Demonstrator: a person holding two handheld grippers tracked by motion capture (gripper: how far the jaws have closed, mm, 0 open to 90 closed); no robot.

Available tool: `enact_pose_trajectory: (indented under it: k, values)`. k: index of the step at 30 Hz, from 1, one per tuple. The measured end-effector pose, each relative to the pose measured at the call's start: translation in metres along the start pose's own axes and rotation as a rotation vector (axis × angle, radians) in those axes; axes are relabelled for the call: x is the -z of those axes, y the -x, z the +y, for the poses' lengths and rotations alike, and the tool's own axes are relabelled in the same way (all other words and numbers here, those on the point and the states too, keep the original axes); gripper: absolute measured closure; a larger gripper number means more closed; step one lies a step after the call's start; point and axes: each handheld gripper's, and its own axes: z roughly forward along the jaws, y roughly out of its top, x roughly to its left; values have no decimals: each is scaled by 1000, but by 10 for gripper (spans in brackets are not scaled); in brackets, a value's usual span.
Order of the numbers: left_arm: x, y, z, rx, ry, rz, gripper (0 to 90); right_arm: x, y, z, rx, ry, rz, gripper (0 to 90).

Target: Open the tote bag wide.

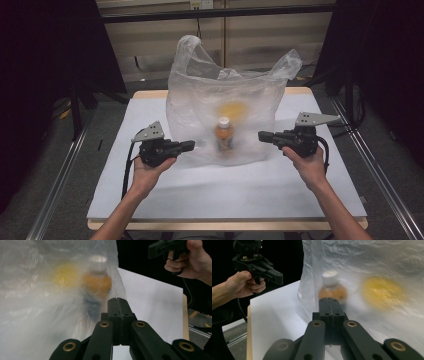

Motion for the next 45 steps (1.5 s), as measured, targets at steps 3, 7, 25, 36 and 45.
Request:
enact_pose_trajectory:
  k: [3,7,25,36,45]
  values:
    - [-2,-1,11,-15,7,-2,900,-3,2,9,9,3,-2,900]
    - [-7,-3,18,-21,-1,-12,900,-5,4,22,20,-3,0,900]
    - [-22,-14,74,-63,28,-30,900,-26,16,84,85,11,-2,900]
    - [-31,-24,118,-90,72,-40,900,-36,30,117,88,31,-17,900]
    - [-41,-32,145,-78,131,-58,900,-43,45,136,72,39,-41,900]
